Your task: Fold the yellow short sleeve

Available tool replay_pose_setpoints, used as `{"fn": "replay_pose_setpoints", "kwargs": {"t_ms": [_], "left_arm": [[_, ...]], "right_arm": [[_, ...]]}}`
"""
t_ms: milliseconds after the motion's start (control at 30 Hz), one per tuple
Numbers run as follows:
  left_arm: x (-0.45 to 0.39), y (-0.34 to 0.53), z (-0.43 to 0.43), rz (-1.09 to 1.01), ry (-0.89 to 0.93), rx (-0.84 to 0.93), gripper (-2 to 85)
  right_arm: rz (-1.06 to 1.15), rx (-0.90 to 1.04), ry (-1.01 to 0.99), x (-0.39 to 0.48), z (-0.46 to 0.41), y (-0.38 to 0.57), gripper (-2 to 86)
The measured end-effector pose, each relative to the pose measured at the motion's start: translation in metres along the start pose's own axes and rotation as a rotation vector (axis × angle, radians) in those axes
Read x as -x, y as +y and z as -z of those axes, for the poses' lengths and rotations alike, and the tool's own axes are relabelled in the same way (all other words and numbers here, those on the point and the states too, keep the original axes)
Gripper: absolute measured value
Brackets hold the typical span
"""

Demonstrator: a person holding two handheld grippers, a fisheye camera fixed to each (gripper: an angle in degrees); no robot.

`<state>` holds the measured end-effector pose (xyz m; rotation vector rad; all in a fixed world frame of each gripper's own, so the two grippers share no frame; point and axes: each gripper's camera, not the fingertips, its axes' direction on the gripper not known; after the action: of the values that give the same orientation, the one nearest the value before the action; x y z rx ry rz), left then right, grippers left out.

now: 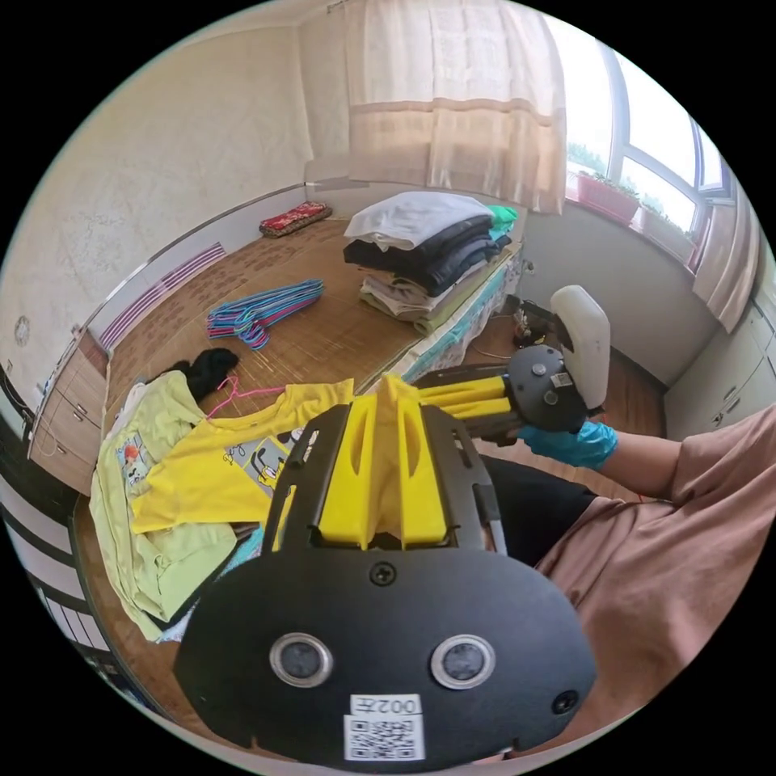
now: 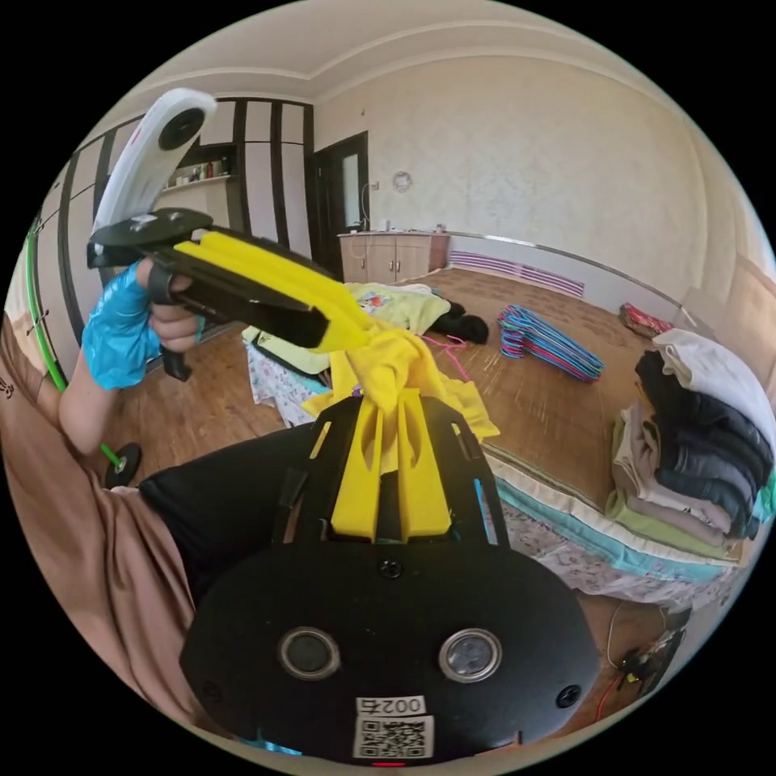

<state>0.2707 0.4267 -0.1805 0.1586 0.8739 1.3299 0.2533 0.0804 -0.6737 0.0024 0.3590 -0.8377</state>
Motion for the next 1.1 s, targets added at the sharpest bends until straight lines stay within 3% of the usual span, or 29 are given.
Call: {"fn": "replay_pose_setpoints", "kwargs": {"t_ms": [167,400,633,867,1100], "left_arm": [[0.028,0.046,-0.012,0.071,-0.057,0.036,4.4],[0.108,0.157,-0.084,0.306,-0.139,0.226,9.8],[0.149,0.201,-0.152,0.425,-0.172,0.293,11.5],[0.159,0.215,-0.184,0.468,0.003,0.239,2.2],[0.109,0.202,-0.121,0.321,-0.010,0.171,-1.0]], "right_arm": [[-0.062,0.030,0.156,-0.023,0.014,0.018,1.0],[-0.111,0.064,0.161,-0.042,0.031,0.048,0.1],[-0.155,0.008,0.150,-0.033,0.044,0.062,-0.2],[-0.108,-0.023,0.163,-0.023,0.062,0.060,-0.2],[-0.112,-0.099,0.234,-0.026,0.096,0.064,-0.3]]}}
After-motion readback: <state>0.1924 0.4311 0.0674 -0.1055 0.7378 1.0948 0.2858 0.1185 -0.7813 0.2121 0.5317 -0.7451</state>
